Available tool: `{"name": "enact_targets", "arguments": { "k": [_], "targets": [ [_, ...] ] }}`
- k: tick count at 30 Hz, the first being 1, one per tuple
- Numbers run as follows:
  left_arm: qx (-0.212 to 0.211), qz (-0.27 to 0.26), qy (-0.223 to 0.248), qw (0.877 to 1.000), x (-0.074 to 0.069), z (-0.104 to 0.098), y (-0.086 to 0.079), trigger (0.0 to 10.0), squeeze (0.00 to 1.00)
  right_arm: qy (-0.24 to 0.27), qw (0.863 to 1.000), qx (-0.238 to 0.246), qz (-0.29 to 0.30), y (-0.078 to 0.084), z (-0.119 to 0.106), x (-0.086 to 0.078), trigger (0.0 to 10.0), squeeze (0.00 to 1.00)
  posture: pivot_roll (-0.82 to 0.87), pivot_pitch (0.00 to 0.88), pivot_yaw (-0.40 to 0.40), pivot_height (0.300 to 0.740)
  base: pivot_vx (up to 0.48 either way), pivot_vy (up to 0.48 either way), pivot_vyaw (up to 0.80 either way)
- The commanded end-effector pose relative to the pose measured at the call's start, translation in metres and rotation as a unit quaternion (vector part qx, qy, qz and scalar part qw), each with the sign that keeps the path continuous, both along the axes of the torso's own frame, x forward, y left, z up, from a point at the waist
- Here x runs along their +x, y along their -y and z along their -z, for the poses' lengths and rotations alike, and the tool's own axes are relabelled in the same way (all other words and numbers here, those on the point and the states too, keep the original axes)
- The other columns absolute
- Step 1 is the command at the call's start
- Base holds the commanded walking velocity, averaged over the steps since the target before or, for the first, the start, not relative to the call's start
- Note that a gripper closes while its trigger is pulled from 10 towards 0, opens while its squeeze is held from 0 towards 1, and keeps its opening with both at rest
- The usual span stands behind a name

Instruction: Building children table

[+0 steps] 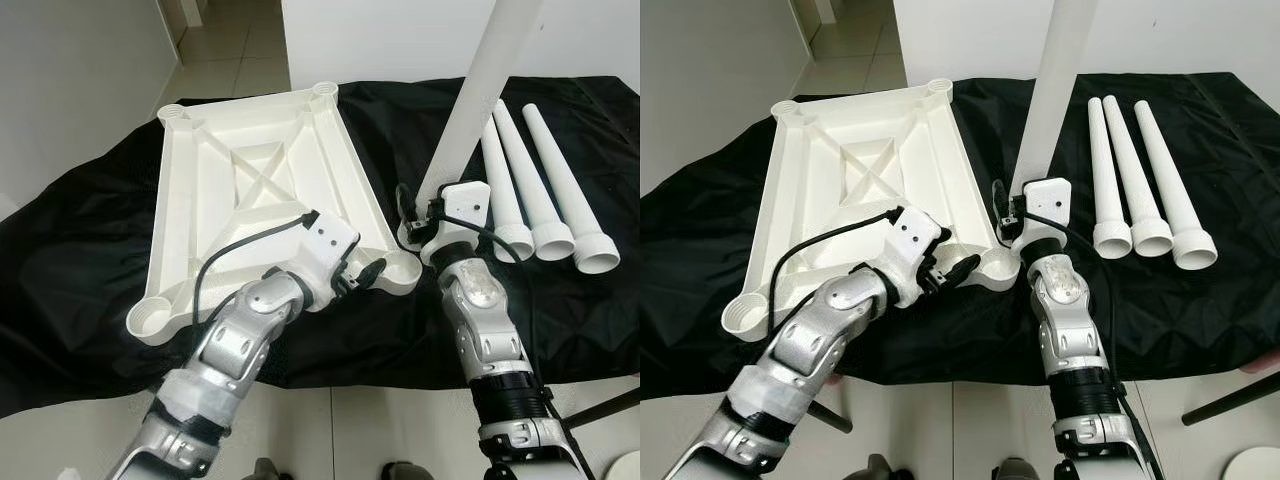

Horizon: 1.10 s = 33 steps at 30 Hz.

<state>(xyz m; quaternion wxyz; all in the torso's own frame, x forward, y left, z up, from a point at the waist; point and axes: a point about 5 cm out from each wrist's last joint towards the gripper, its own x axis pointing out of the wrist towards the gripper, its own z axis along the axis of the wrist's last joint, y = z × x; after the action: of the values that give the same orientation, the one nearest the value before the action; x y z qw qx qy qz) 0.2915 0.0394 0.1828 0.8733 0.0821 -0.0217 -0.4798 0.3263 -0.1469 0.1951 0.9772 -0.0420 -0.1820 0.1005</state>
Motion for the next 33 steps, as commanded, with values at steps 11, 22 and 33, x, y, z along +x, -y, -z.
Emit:
{"name": "enact_targets", "arguments": {
  "k": [11, 22, 33],
  "targets": [
    [0.018, 0.016, -0.002, 1.0, -0.015, 0.005, -0.025, 10.0, 0.0, 0.013, 0.998, 0.007, -0.056, -0.015, -0.001, -0.01, 10.0, 0.0, -0.11, 0.1, 0.071, 0.74, 0.0, 0.0, 0.0],
    [0.017, -0.024, -0.007, 1.0, -0.015, 0.005, -0.04, 10.0, 0.0, -0.005, 0.997, -0.008, -0.082, -0.015, 0.009, -0.012, 10.0, 0.0, -0.09, 0.1, 0.056, 0.74, 0.0, 0.0, 0.0],
    [0.0, 0.017, -0.023, 1.0, -0.026, 0.001, -0.04, 10.0, 0.0, -0.065, 0.994, 0.021, -0.088, -0.011, 0.033, -0.008, 10.0, 0.0, -0.08, 0.109, 0.054, 0.74, 0.0, 0.0, 0.0]
  ]
}}
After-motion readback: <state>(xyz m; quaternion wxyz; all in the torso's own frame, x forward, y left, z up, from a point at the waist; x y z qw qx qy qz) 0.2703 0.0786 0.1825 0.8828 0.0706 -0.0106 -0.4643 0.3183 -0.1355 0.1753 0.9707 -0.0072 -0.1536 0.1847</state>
